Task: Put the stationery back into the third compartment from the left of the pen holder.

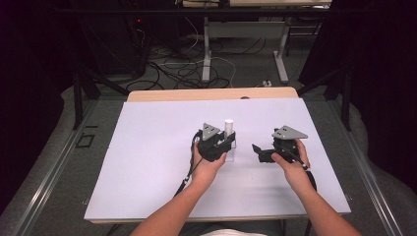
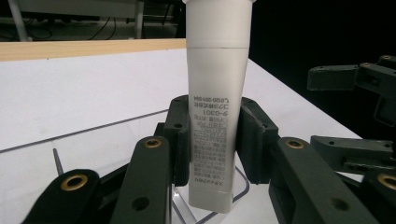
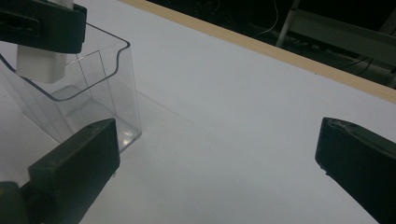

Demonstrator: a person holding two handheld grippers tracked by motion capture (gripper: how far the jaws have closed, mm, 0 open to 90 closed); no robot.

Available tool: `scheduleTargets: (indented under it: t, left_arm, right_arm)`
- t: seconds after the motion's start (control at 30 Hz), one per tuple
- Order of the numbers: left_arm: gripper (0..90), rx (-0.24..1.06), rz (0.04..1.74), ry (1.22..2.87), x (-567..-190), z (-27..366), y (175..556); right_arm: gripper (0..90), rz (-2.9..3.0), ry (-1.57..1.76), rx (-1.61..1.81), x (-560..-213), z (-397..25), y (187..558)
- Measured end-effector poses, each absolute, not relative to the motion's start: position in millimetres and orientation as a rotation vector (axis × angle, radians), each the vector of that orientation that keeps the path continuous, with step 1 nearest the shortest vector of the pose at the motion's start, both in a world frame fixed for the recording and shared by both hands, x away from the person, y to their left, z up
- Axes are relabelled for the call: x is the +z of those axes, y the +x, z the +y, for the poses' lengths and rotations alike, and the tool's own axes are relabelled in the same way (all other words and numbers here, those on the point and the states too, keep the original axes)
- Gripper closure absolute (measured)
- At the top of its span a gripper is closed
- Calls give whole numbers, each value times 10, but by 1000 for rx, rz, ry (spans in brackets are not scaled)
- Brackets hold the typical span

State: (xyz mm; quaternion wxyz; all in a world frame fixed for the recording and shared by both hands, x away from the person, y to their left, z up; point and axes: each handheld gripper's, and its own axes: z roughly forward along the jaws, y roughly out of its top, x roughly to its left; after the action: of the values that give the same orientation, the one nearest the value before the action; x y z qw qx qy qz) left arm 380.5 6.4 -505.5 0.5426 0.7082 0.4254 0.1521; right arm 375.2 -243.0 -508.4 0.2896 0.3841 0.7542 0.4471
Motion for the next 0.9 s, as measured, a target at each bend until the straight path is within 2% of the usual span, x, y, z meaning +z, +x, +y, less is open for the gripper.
scheduleTargets:
  t: [0.9]
  left_arm:
    - [683,388,1048,1703,-5135,2,3837]
  right_arm:
    - [0,2029,1024,1204,-5112,-2411,3760]
